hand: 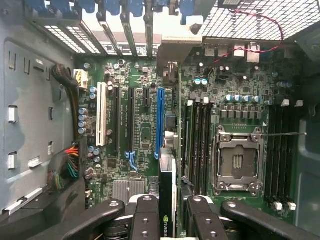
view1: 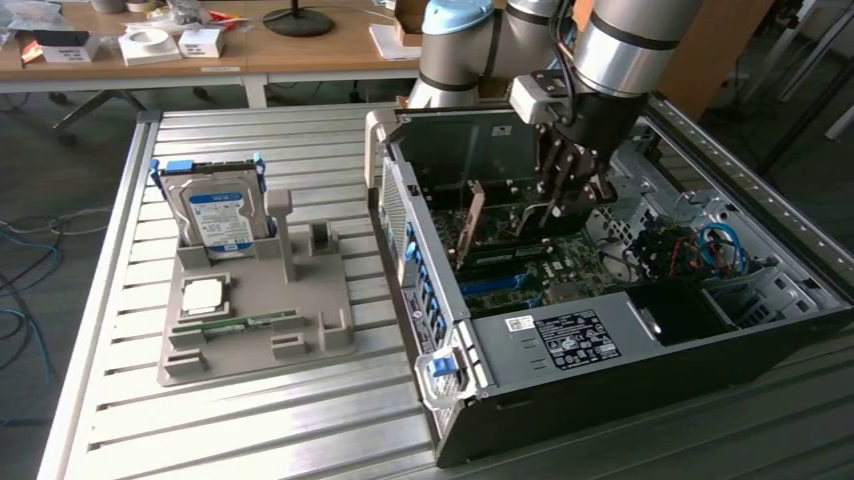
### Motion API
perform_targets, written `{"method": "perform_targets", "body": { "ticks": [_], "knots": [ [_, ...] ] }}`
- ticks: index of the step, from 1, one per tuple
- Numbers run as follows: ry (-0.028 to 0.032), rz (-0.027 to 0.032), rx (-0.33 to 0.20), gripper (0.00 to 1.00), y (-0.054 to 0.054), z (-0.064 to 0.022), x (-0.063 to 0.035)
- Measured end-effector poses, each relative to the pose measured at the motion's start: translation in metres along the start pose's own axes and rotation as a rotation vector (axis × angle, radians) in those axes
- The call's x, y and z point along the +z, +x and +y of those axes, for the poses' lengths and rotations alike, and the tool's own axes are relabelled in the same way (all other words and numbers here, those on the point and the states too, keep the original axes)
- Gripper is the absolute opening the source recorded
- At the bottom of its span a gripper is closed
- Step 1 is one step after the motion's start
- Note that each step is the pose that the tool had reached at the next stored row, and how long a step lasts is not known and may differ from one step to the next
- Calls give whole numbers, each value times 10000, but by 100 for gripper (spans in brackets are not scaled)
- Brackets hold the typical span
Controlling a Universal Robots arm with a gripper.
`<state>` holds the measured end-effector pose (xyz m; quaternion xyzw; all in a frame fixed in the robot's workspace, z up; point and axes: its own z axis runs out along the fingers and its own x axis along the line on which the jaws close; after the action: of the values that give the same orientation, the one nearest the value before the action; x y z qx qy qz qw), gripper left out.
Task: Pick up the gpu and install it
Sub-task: 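Insert the gpu into the slot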
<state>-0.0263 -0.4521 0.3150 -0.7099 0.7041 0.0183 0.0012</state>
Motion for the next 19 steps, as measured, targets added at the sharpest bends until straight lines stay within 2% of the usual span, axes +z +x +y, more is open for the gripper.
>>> {"method": "perform_targets", "body": {
  "ticks": [10,17,18,19],
  "knots": [
    [10,1,-16,26,2,9,58],
    [52,4,-35,26,9,32,128],
    [85,-1,-36,26,9,45,143],
    [159,-1,-55,26,11,81,166]
  ]
}}
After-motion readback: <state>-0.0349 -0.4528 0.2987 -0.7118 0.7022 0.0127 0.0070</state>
